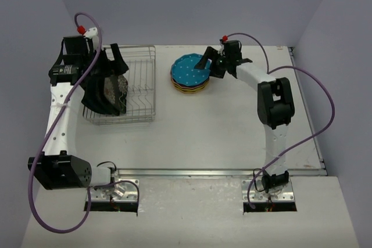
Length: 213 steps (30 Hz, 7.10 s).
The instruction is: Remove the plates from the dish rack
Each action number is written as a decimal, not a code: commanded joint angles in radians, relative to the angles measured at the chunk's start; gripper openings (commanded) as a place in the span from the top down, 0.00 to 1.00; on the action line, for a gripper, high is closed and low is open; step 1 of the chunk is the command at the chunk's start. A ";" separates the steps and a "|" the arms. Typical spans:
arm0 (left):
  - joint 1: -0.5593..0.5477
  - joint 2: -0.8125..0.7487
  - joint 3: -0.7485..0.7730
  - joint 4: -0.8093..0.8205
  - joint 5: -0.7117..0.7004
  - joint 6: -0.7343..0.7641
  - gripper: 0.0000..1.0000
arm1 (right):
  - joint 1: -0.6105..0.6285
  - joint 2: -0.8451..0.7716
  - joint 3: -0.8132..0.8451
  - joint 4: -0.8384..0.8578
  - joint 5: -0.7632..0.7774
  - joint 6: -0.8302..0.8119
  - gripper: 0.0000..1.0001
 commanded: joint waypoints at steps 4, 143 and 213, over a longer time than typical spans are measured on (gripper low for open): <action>0.005 -0.065 0.004 0.066 -0.262 0.028 0.00 | 0.114 -0.152 0.152 -0.241 0.446 -0.398 0.01; -0.091 -0.024 -0.031 0.218 0.186 -0.176 0.00 | -0.447 -0.512 -0.867 0.728 0.057 0.574 1.00; -0.016 0.373 0.212 -0.134 -0.564 0.222 0.35 | -0.112 -0.880 -0.840 0.242 -0.023 -0.281 0.07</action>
